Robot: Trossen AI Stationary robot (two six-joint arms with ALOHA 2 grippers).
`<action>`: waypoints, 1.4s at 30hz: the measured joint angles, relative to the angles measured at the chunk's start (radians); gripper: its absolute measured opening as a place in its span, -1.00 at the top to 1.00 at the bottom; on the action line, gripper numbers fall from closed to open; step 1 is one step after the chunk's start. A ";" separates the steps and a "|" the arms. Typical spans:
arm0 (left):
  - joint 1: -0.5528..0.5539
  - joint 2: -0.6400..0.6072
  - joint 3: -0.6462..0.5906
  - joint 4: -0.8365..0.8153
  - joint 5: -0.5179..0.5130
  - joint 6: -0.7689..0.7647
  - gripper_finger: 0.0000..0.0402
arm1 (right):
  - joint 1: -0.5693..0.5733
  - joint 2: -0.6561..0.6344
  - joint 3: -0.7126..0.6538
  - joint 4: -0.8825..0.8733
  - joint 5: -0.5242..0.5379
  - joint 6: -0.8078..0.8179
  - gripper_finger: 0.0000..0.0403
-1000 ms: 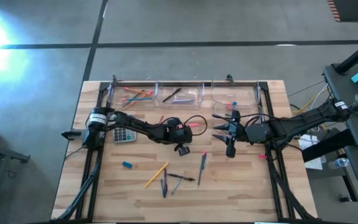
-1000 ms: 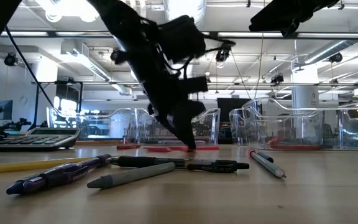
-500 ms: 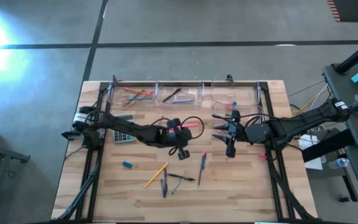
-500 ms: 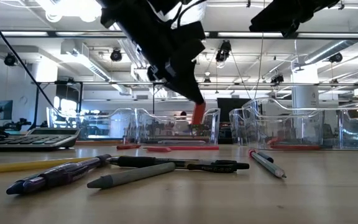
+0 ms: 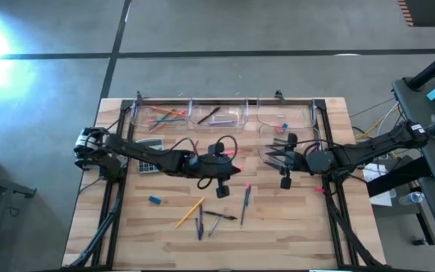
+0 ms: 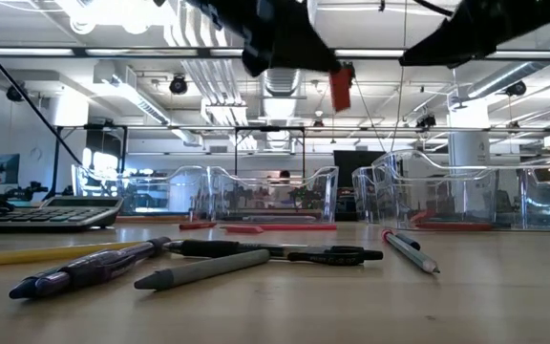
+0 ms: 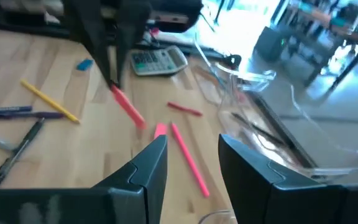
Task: Sort crayons/erasers/pens/pencils in bins
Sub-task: Put the orange eraser into the top right transparent bin
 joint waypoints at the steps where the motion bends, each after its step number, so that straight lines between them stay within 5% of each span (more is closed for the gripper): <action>1: 0.000 -0.004 -0.004 0.024 0.028 0.009 1.00 | -0.004 -0.013 -0.031 0.038 -0.007 -0.017 0.33; 9: 0.002 -0.023 -0.070 0.201 0.149 0.019 1.00 | -0.032 -0.073 -0.210 0.343 -0.247 -0.139 0.26; 23: 0.002 -0.040 -0.073 0.230 0.160 0.018 1.00 | -0.034 0.248 -0.061 0.422 -0.254 -0.131 -0.45; 32: 0.002 -0.040 -0.071 0.228 0.160 0.019 1.00 | -0.037 0.437 0.050 0.420 -0.251 -0.125 -0.17; 42: 0.001 -0.040 -0.071 0.218 0.168 0.019 1.00 | -0.037 0.400 0.052 0.392 -0.267 -0.119 0.31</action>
